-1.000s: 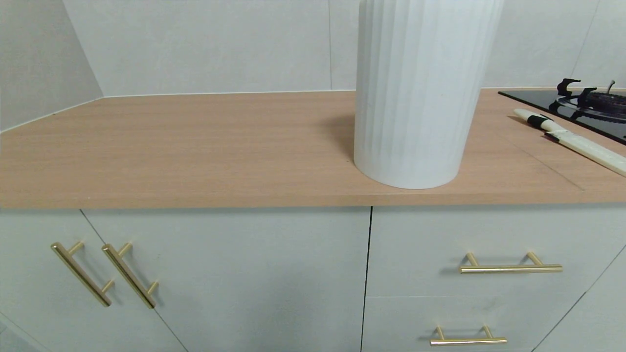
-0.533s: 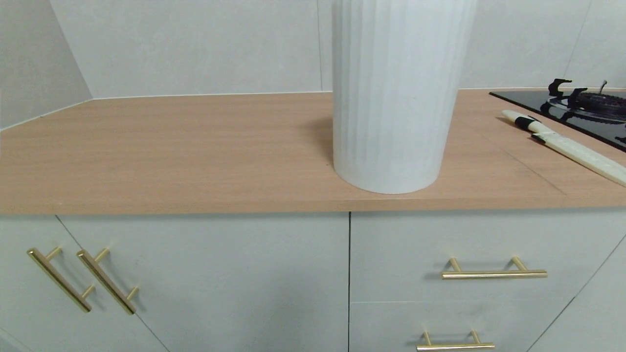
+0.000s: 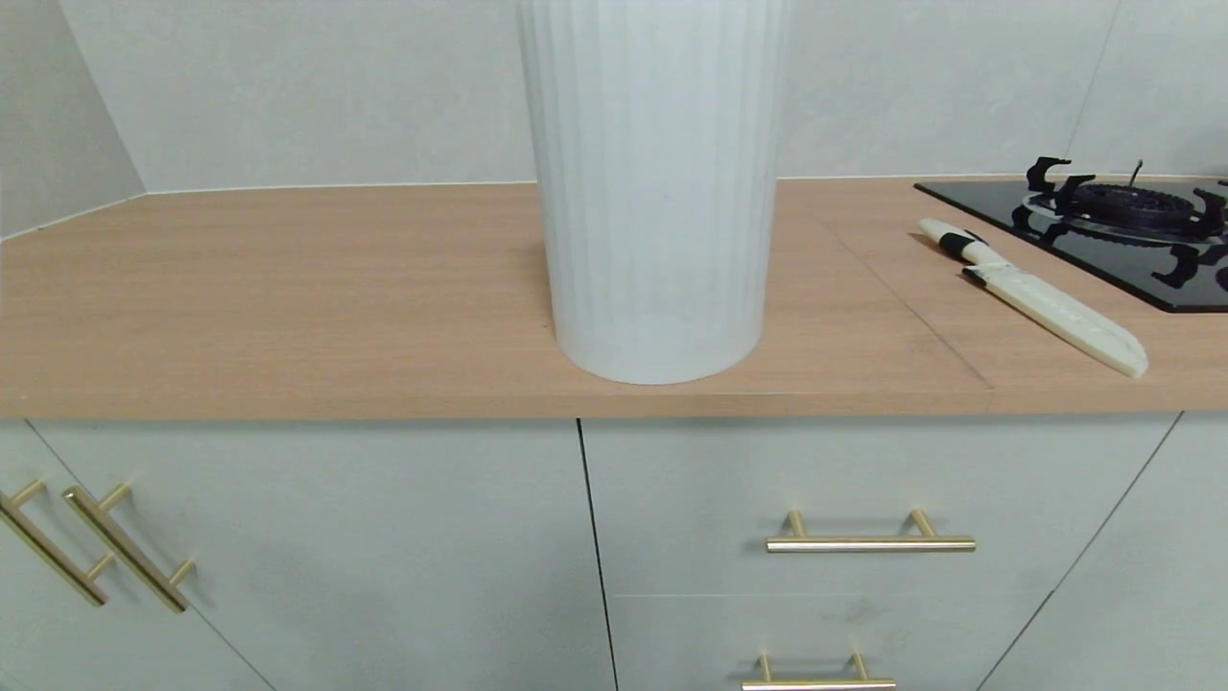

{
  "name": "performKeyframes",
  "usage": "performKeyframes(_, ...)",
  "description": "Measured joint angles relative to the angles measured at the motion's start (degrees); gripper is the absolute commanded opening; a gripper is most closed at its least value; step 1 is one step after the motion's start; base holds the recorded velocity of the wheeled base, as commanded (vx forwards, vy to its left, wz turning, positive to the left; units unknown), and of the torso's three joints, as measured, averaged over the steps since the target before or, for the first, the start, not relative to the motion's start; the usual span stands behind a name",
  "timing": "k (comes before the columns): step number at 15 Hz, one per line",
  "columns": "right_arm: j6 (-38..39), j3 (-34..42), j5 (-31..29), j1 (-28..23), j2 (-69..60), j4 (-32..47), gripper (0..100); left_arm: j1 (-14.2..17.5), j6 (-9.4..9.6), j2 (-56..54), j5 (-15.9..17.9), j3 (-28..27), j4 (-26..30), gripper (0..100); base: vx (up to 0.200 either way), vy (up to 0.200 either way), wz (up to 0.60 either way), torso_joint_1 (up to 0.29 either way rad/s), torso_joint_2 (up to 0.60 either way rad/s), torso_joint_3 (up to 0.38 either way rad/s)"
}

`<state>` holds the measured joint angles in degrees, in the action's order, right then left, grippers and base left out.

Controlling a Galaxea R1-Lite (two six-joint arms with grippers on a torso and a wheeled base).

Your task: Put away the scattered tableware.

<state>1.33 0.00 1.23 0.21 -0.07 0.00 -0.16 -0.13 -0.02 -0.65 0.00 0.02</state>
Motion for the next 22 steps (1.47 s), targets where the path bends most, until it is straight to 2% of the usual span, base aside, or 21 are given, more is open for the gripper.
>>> performKeyframes(17,-0.18,0.00,0.05,0.04,0.00,0.00,100,0.06,-0.09,0.00,0.05,0.00,-0.02,100,0.000,0.000,0.00,0.000,0.00,0.000)
performKeyframes(22,-0.18,0.00,0.07,0.04,0.00,0.00,100,0.06,-0.11,0.00,0.07,0.02,0.05,100,0.000,0.000,0.00,0.097,-0.30,-0.267)
